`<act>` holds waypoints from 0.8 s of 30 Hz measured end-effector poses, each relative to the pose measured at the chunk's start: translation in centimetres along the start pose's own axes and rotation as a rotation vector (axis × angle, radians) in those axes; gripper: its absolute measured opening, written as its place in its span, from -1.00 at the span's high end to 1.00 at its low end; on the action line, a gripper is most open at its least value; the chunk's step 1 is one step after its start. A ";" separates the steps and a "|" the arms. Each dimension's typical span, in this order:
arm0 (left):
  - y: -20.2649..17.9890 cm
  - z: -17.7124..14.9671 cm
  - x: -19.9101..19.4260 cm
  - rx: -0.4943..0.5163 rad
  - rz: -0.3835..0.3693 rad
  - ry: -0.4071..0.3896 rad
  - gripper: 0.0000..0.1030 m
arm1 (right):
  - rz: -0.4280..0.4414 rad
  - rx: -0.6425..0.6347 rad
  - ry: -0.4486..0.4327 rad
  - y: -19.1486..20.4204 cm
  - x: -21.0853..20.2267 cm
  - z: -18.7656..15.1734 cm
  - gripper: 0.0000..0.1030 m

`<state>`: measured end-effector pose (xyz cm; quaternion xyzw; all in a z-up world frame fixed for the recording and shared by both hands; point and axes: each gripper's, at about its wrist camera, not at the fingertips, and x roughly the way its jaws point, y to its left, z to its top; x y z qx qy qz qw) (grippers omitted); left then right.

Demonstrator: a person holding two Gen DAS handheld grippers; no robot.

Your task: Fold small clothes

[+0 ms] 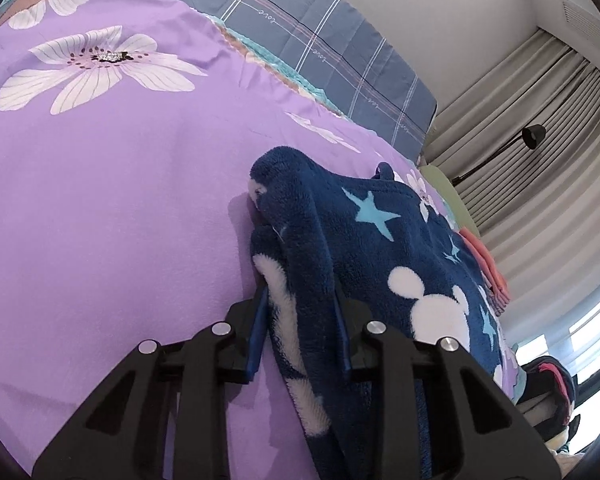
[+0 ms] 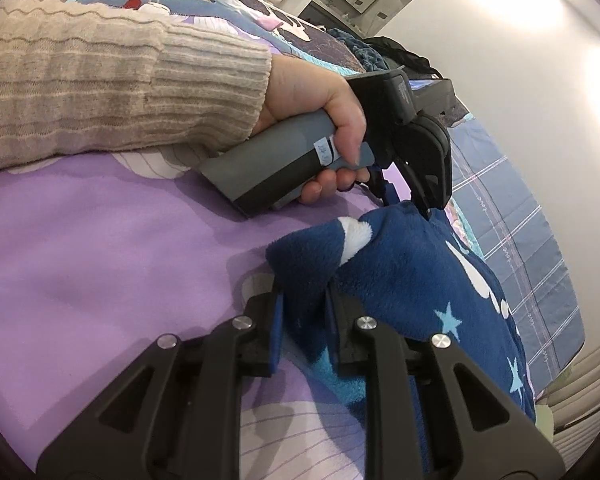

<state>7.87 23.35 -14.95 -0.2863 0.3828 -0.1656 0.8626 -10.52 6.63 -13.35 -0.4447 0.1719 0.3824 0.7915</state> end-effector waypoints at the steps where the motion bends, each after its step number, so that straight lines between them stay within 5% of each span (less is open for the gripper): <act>1: -0.1 0.1 0.1 0.008 0.011 0.005 0.39 | 0.006 0.006 -0.001 -0.7 0.2 -0.1 0.64; 11: -0.2 1.6 1.1 0.013 0.093 -0.013 0.38 | 0.001 0.014 -0.009 -0.9 0.0 -0.3 0.68; 14: 0.1 1.1 0.6 -0.017 0.070 -0.024 0.32 | 0.005 0.059 -0.034 -1.7 -1.6 -0.8 0.51; 17: -0.4 0.7 0.5 -0.006 0.088 -0.022 0.27 | -0.069 0.234 -0.066 -4.9 -4.5 -2.1 0.13; 24: -3.0 0.5 1.4 0.131 0.238 -0.001 0.16 | -0.136 0.827 0.029 -16.1 -7.5 -10.2 0.12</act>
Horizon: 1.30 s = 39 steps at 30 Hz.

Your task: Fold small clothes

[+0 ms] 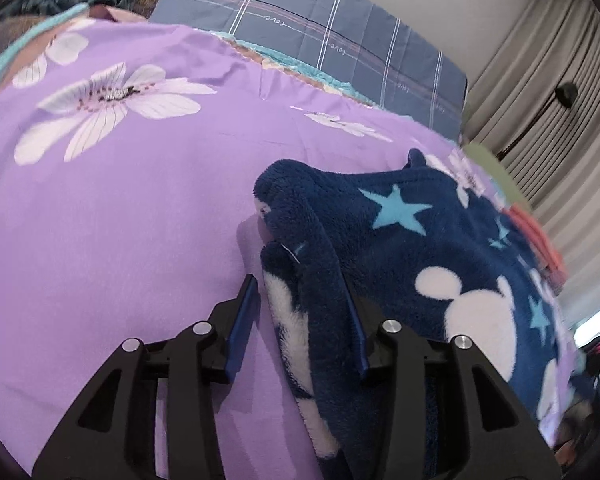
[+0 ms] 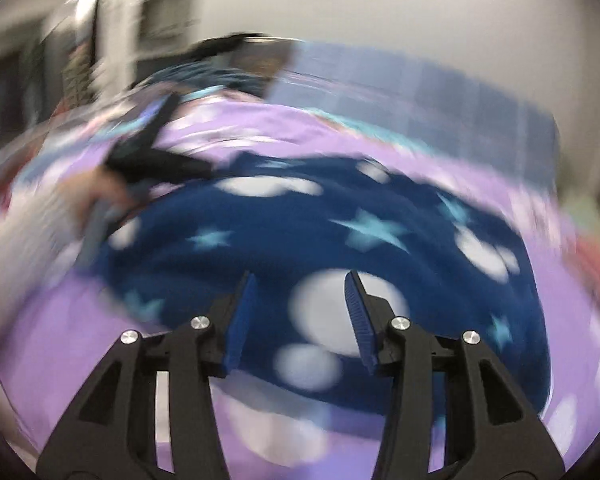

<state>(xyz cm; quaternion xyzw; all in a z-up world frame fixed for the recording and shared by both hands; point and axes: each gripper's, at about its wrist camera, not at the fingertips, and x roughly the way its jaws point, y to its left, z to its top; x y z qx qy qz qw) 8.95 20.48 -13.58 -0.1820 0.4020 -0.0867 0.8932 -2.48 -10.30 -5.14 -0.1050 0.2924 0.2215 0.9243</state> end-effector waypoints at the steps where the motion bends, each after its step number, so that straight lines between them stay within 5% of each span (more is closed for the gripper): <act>1: 0.0 0.0 0.0 0.003 0.006 0.000 0.16 | -0.027 0.044 0.000 -1.2 0.0 -0.1 0.12; 3: -0.1 0.0 0.0 0.012 0.024 0.000 0.15 | -0.112 0.069 0.022 -2.3 0.7 -0.5 0.13; 6: -0.5 0.1 0.1 0.028 0.069 -0.002 0.04 | -0.094 0.131 0.239 -3.1 5.3 -2.8 0.11; 16: -0.8 0.2 0.0 0.026 0.148 -0.029 -0.26 | -0.068 0.168 0.224 -3.4 4.5 -3.2 0.10; 19: -0.7 0.1 -0.1 0.025 0.146 -0.034 -0.26 | -0.060 0.164 0.191 -3.9 3.3 -1.8 0.25; 24: -0.9 0.0 -0.1 0.036 0.156 -0.039 -0.26 | -0.068 0.161 -0.018 -3.9 0.4 3.7 0.31; 26: -0.8 0.0 -0.2 0.028 0.144 -0.039 -0.26 | -0.076 0.177 0.015 -4.2 2.1 4.1 0.23; 29: -0.7 -0.1 -0.3 0.019 0.129 -0.040 -0.26 | -0.002 0.310 0.280 -6.5 9.6 0.4 0.22; 32: -0.7 -0.1 -0.2 0.014 0.123 -0.037 -0.26 | -0.022 0.298 0.253 -6.2 8.3 1.1 0.19; 35: -0.8 -0.1 -0.2 0.013 0.124 -0.035 -0.27 | 0.065 0.344 0.238 -6.7 7.2 4.6 0.21; 37: -0.7 -0.1 -0.2 0.011 0.119 -0.034 -0.27 | 0.020 0.291 0.154 -6.9 7.1 7.6 0.21; 39: -0.6 -0.1 -0.1 0.009 0.116 -0.034 -0.27 | -0.025 0.258 0.163 -7.1 9.4 8.3 0.21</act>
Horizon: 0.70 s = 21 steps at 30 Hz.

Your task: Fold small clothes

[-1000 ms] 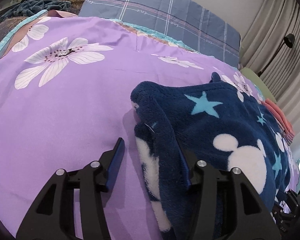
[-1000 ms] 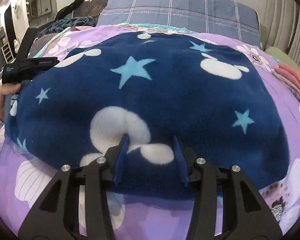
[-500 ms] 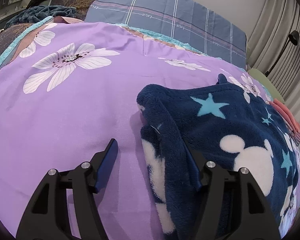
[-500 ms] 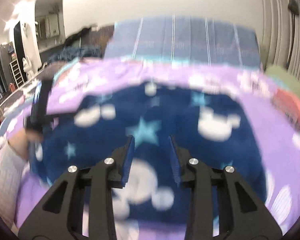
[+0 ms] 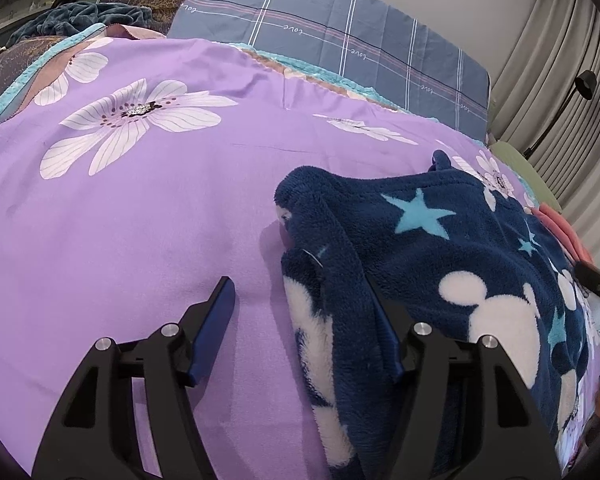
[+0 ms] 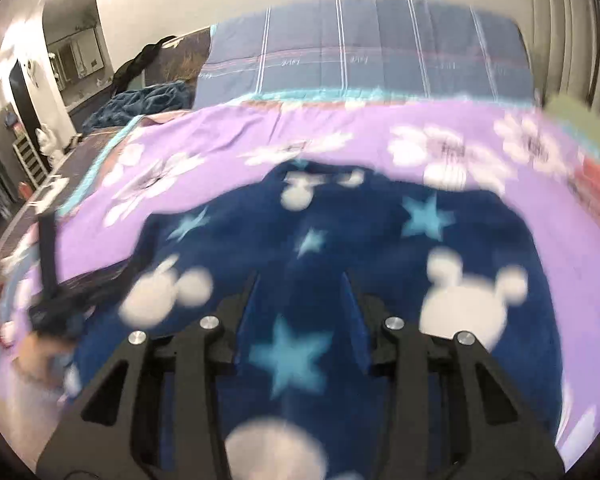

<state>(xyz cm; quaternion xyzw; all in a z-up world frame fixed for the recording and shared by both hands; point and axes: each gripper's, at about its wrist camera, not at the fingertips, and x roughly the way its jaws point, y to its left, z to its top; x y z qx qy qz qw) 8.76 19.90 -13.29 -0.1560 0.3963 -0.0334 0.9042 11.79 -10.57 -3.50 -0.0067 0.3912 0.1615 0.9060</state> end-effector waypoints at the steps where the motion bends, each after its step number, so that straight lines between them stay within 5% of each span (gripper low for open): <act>1: 0.0 0.0 0.0 0.000 -0.002 0.000 -0.28 | -0.020 0.018 0.095 -0.5 2.9 -0.3 0.20; 2: -0.1 0.0 0.0 0.003 -0.002 0.001 -0.30 | -0.005 0.054 0.192 -1.2 5.5 -1.1 0.20; 4: -0.1 0.0 0.0 0.004 -0.002 0.001 -0.30 | -0.001 0.043 0.172 -1.3 6.1 -1.9 0.22; 9: 0.1 -0.1 0.0 -0.005 -0.015 0.001 -0.30 | 0.056 0.105 0.107 -1.4 3.3 3.4 0.19; 12: 0.2 -0.1 0.0 -0.009 -0.019 0.000 -0.30 | -0.024 0.068 0.054 -1.7 5.1 6.6 0.19; 15: 0.2 -0.1 0.0 -0.012 -0.029 -0.001 -0.32 | -0.057 0.110 0.291 -3.8 14.7 5.5 0.17; 21: 0.5 -0.1 0.0 -0.023 -0.046 -0.001 -0.33 | -0.164 -0.081 0.208 -1.3 13.5 5.5 0.17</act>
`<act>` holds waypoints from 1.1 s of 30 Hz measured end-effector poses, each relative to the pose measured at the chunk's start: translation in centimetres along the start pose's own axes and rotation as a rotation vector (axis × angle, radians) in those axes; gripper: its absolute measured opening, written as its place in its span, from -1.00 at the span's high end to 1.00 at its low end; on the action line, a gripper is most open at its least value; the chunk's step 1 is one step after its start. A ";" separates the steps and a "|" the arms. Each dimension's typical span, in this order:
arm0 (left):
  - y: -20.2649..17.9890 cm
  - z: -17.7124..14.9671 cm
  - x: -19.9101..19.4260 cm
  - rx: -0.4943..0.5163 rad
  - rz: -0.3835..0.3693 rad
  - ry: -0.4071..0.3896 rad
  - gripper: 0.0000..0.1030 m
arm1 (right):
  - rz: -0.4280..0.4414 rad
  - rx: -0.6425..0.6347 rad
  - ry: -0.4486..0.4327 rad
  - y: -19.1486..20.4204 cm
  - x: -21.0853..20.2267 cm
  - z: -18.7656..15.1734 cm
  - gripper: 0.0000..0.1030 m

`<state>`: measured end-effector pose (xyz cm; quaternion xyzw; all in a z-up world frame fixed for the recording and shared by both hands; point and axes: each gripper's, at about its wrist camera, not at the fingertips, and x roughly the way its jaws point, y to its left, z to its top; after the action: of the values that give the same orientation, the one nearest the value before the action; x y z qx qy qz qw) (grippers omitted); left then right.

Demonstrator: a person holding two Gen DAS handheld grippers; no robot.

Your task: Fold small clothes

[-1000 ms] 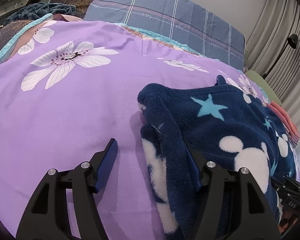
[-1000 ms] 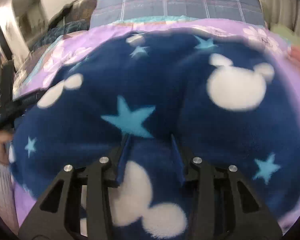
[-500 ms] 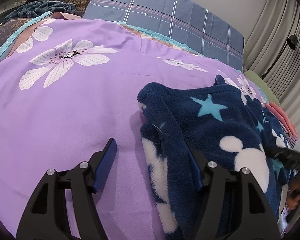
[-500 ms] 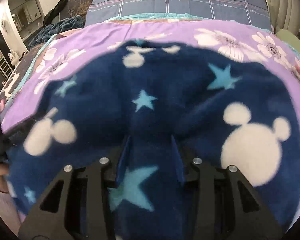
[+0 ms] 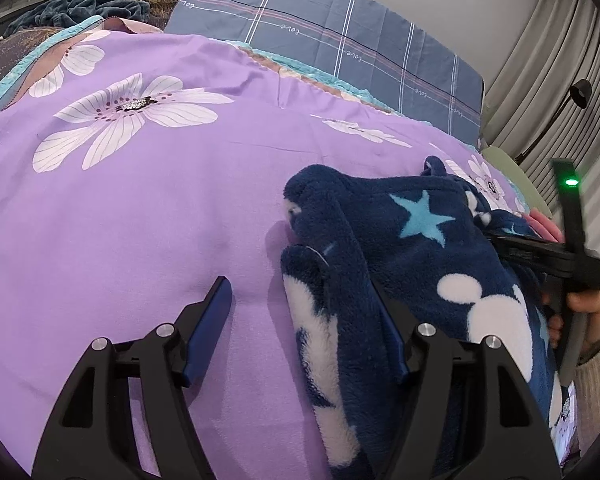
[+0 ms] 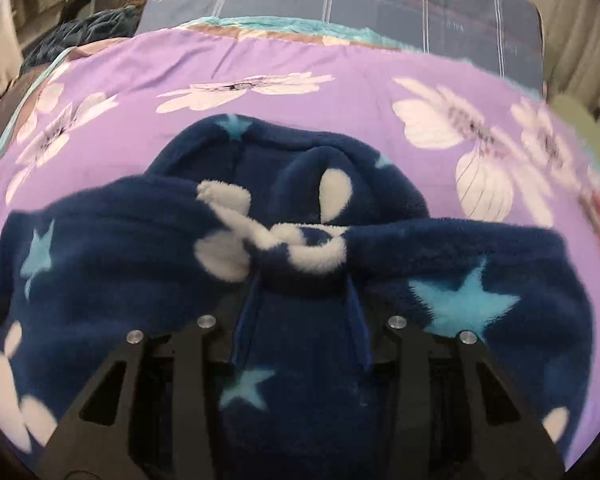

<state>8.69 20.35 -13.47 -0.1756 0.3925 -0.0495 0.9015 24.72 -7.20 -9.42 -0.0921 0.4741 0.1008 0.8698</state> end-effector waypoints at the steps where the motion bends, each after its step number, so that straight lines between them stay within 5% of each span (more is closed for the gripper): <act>1: 0.1 0.0 0.0 -0.003 -0.004 -0.001 -0.33 | 0.006 0.022 -0.033 -0.3 -1.7 -0.3 0.17; 5: 0.3 0.0 -0.1 -0.018 -0.024 -0.002 -0.33 | 0.191 -0.046 -0.206 -0.1 -9.5 -4.6 -0.08; 13: 0.9 -0.1 -0.2 -0.046 -0.063 -0.008 -0.34 | 0.310 -0.792 -0.506 11.5 -20.1 -21.7 -0.53; 20: 1.2 -0.1 -0.3 -0.063 -0.085 -0.010 -0.34 | 0.237 -0.898 -0.458 17.7 -17.1 -24.6 -0.52; 25: 1.6 0.0 -0.2 -0.081 -0.121 -0.007 -0.35 | 0.042 -0.965 -0.469 21.3 -14.1 -25.2 -0.49; 28: 1.8 0.2 -0.2 -0.105 -0.162 -0.007 -0.35 | -0.013 -0.916 -0.472 22.5 -13.1 -23.7 -0.35; 30: 2.0 0.4 0.1 -0.128 -0.236 -0.001 -0.35 | -0.041 -0.903 -0.468 23.2 -12.2 -23.0 -0.09; 32: 1.8 0.8 0.7 -0.140 -0.293 0.012 -0.34 | -0.066 -0.888 -0.486 23.3 -11.9 -22.8 0.45; 33: 1.4 1.1 1.1 -0.137 -0.313 0.023 -0.31 | -0.054 -0.878 -0.495 23.2 -12.1 -22.7 0.51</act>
<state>10.12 21.74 -14.03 -0.2952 0.3732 -0.1646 0.8640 -6.08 8.28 -12.81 -0.4348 0.1642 0.2871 0.8376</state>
